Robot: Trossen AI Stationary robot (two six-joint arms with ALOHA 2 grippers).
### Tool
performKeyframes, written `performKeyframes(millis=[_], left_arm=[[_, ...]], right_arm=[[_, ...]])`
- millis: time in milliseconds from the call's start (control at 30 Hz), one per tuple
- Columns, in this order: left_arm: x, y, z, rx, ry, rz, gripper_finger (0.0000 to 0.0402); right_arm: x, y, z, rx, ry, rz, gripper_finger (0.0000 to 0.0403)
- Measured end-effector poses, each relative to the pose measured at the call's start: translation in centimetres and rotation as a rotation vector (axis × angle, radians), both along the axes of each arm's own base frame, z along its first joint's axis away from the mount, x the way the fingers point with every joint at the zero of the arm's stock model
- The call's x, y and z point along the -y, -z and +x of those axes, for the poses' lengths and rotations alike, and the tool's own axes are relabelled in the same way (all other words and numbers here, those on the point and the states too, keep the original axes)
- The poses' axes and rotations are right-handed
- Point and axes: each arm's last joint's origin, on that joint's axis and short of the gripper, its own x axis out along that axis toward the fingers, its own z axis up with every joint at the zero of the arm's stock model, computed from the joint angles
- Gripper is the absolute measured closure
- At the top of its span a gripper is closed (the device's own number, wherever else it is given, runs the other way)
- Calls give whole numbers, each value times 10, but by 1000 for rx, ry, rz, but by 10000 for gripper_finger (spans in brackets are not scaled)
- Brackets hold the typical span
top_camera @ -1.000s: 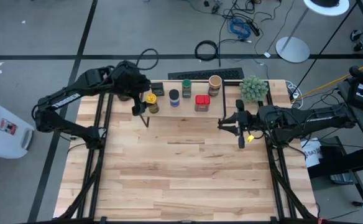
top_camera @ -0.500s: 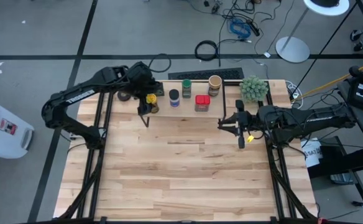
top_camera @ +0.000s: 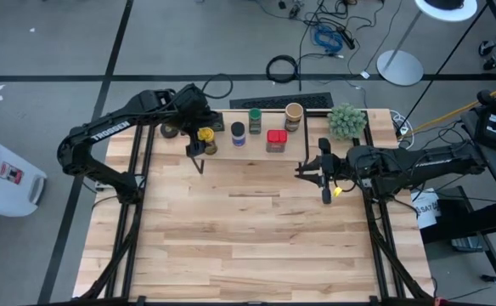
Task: Shelf spices
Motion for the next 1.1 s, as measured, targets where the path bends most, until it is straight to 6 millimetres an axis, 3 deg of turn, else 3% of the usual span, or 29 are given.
performKeyframes(millis=[1100], left_arm=[[-4,15,12,-77,32,-40,8]], right_arm=[[0,-1,0,11,-2,-5,337]])
